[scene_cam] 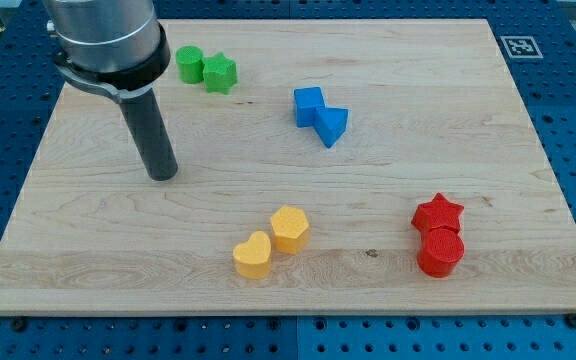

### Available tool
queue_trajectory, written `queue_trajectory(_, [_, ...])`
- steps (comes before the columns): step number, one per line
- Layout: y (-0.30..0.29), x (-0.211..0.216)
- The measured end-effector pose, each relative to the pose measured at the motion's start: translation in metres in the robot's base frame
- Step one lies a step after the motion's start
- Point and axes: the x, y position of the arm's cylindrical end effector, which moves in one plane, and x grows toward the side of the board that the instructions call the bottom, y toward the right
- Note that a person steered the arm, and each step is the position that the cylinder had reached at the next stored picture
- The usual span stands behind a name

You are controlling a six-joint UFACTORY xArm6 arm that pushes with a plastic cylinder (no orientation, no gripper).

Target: Nudge the blue triangle and blue cube left a bit

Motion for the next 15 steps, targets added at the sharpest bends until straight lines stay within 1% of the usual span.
queue_trajectory(1, [0.003, 0.000])
queue_trajectory(2, [0.040, -0.004])
queue_trajectory(3, [0.103, -0.016])
queue_trajectory(4, [0.149, -0.016])
queue_trajectory(5, [0.180, -0.016])
queue_trajectory(6, [0.180, -0.016])
queue_trajectory(7, [0.200, -0.016])
queue_trajectory(8, [0.253, -0.016])
queue_trajectory(9, [0.282, -0.023])
queue_trajectory(10, [0.280, -0.060])
queue_trajectory(11, [0.275, -0.081])
queue_trajectory(12, [0.266, -0.083])
queue_trajectory(13, [0.262, -0.075])
queue_trajectory(14, [0.229, -0.071])
queue_trajectory(15, [0.181, -0.071])
